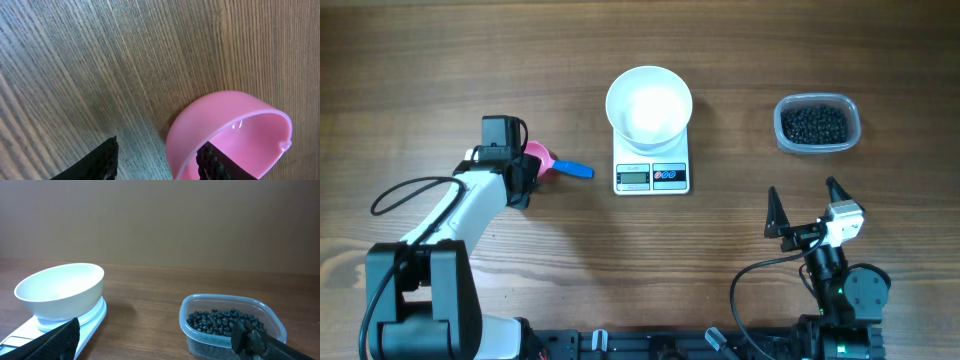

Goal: Scoop item into bowl and weigh 150g on scale
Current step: 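Reach the left gripper to the pink scoop and grasp its rim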

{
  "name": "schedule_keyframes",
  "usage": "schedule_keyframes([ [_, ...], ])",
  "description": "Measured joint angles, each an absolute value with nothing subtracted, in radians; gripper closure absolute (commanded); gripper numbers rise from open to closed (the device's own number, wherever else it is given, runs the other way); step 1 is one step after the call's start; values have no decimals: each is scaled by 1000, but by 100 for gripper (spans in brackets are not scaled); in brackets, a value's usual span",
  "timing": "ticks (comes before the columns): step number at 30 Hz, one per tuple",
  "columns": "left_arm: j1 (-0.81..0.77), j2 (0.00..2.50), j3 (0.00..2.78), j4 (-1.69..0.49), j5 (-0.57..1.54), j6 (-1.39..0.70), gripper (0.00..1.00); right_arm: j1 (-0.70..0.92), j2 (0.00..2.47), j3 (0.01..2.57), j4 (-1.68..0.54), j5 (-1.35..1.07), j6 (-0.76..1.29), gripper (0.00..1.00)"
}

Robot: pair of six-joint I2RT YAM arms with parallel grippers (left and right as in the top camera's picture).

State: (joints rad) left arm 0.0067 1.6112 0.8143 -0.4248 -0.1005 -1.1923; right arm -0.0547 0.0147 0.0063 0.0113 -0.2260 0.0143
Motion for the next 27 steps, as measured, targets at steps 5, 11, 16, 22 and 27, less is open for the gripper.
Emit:
schedule_keyframes([
  [5,7,1614,814,-375,-101,-1199,52,-55,15,6,11,-226,14,0],
  [11,-1,1639,814,-363,-101,-1203,55,-55,15,6,11,-226,14,0],
  [16,-51,1670,814,-321,-105,-1210,72,-55,15,6,11,-226,14,0],
  [22,-77,1676,814,-307,-104,-1211,96,-55,15,6,11,-226,14,0],
  [27,-77,1677,814,-310,-104,-1211,96,-55,15,6,11,-226,14,0],
])
